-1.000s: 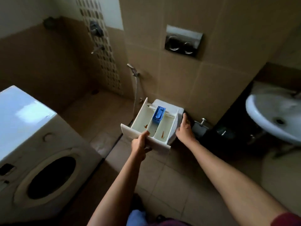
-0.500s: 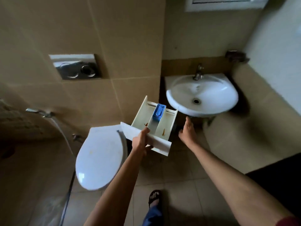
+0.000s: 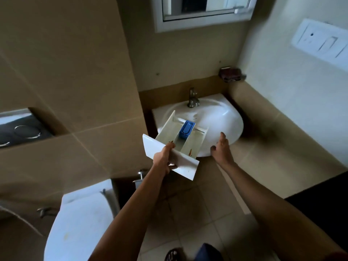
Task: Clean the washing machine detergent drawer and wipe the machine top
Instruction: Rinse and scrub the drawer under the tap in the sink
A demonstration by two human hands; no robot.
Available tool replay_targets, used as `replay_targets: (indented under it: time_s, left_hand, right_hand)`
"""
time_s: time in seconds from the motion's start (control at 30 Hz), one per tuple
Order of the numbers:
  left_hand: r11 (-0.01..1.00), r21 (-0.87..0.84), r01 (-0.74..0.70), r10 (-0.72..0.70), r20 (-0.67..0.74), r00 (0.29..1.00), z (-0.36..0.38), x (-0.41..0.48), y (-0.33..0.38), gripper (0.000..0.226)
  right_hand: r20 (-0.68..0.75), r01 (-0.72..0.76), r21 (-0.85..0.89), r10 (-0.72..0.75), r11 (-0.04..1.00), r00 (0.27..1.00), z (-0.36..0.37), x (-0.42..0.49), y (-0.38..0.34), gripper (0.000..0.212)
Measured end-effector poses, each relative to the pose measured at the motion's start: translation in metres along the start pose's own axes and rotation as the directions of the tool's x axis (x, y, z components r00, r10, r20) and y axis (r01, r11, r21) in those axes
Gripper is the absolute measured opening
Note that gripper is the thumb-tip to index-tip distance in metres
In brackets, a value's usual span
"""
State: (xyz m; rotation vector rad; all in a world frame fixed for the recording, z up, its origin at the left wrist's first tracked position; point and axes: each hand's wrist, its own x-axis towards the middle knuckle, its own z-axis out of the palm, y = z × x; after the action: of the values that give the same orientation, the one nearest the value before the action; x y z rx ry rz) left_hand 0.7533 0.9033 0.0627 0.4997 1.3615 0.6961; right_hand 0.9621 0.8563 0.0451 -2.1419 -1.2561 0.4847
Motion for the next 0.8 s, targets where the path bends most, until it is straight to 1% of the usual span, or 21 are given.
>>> replay_targets:
  time_s: [0.13, 0.3, 0.4, 0.47, 0.57, 0.7, 0.8]
  left_hand:
    - [0.998, 0.049, 0.025, -0.024, -0.016, 1.0, 0.023, 0.03, 0.021, 0.063]
    - [0.993, 0.101, 0.063, -0.059, -0.035, 0.998, 0.046, 0.064, 0.043, 0.05]
    - [0.988, 0.113, 0.109, -0.103, -0.051, 0.993, 0.061, 0.08, 0.057, 0.05]
    - [0.985, 0.111, 0.134, -0.126, -0.079, 0.989, 0.069, 0.088, 0.062, 0.047]
    - [0.983, 0.096, 0.159, -0.146, -0.13, 0.981, 0.085, 0.1, 0.067, 0.042]
    - [0.98, 0.073, 0.184, -0.168, -0.184, 0.968, 0.102, 0.111, 0.069, 0.04]
    - [0.978, 0.095, 0.187, -0.162, -0.228, 0.96, 0.11, 0.117, 0.07, 0.049]
  right_hand:
    - [-0.038, -0.031, 0.027, 0.032, 0.999, 0.999, -0.005, 0.048, 0.009, 0.064]
    - [-0.038, -0.011, -0.007, 0.01, 1.0, 0.999, -0.016, 0.129, 0.011, 0.058]
    - [0.034, 0.024, -0.012, -0.023, 1.0, 0.999, -0.023, 0.186, 0.007, 0.056]
    - [0.075, 0.034, -0.006, -0.033, 0.999, 0.997, -0.024, 0.216, 0.003, 0.054]
    - [0.144, 0.091, 0.003, -0.09, 0.996, 0.985, -0.017, 0.257, -0.003, 0.05]
    - [0.238, 0.213, -0.001, -0.207, 0.977, 0.949, -0.002, 0.298, -0.016, 0.049]
    - [0.308, 0.288, 0.02, -0.28, 0.958, 0.909, 0.008, 0.32, -0.03, 0.052]
